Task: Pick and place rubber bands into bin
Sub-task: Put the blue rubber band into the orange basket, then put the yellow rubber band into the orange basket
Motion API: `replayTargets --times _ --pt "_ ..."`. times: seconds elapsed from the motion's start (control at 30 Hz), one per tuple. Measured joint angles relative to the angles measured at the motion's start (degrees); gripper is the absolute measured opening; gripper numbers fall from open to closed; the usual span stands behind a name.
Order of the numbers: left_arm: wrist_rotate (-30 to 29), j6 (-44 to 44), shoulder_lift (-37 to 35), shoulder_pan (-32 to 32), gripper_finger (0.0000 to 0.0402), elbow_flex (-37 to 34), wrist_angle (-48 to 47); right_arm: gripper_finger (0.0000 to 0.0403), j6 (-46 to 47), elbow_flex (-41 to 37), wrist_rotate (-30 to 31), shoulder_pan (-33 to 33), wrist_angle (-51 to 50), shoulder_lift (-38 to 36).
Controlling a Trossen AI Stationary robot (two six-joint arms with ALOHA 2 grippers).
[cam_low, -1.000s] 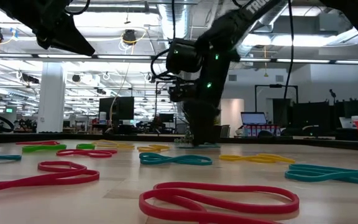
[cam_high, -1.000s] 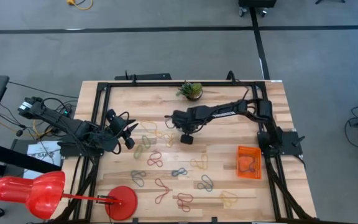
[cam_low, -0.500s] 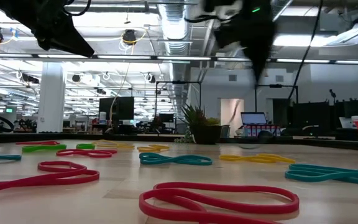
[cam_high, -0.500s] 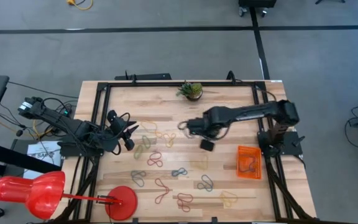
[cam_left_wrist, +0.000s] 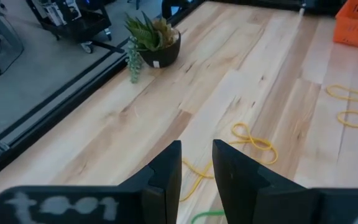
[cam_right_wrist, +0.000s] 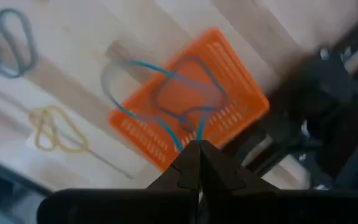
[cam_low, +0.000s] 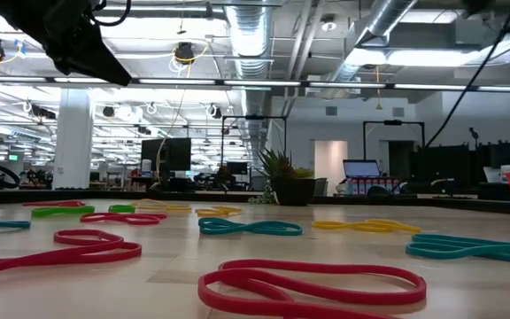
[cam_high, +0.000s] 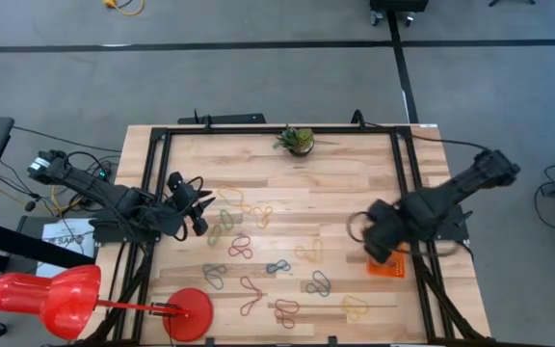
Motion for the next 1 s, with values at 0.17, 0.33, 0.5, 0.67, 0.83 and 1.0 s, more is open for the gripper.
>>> replayTargets --times 0.17,0.33,0.5,0.67,0.83,1.0 --pt "0.0 0.0 0.3 0.0 0.0081 0.0 -0.5 0.0001 14.0 -8.8 4.9 6.1 5.3 -4.5" --pt "-0.9 0.1 0.4 0.0 0.0081 0.0 -0.6 0.0004 19.9 -15.5 5.7 8.3 6.6 -3.5" --pt "-1.8 0.1 0.4 0.0 0.0081 0.0 -0.5 0.0027 20.3 -18.8 4.2 8.2 13.3 -1.4" --pt "-3.3 0.0 0.4 0.0 0.0081 0.0 -0.5 0.0065 17.6 -18.8 3.1 7.5 18.1 -0.3" --pt "-3.3 -1.0 0.4 0.0 0.0081 0.0 0.8 0.0086 9.7 -14.8 0.2 5.5 20.5 -0.2" --pt "-3.3 -2.4 0.4 0.0 0.0081 0.0 1.8 0.0091 0.9 -11.1 2.6 4.8 23.8 -0.3"
